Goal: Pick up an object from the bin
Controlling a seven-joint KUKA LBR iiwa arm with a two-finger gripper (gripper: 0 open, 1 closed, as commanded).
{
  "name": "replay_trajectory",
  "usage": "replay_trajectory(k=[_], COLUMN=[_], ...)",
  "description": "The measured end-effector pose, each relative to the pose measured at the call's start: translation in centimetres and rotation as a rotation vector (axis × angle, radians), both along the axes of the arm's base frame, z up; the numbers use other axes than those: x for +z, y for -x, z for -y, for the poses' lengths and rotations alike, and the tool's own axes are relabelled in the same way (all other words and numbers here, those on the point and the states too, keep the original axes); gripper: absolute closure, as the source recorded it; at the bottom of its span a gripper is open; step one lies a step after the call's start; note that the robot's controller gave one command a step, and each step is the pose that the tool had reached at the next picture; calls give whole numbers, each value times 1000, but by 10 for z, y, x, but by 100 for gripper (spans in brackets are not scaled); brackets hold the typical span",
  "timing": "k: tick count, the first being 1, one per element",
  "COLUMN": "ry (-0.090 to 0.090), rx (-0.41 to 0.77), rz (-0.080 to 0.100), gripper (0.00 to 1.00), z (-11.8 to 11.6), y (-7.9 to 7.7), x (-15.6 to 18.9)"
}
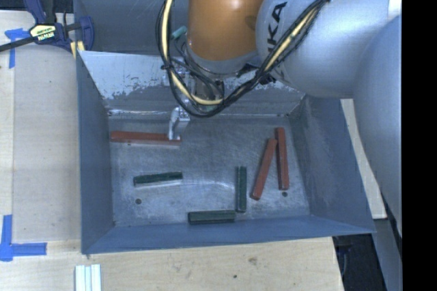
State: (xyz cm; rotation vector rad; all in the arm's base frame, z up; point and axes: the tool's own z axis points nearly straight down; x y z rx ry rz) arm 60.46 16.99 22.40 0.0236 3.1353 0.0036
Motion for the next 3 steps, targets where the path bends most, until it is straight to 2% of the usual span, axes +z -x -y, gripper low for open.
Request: replay_trajectory(k=[1, 2, 3], ry=[-1, -3, -3], rx=[2, 36, 36], rz=[6, 16, 16], gripper=[0, 100, 100], z=[-2, -21, -21], y=[-1, -3, -3], x=[-45, -147, -147])
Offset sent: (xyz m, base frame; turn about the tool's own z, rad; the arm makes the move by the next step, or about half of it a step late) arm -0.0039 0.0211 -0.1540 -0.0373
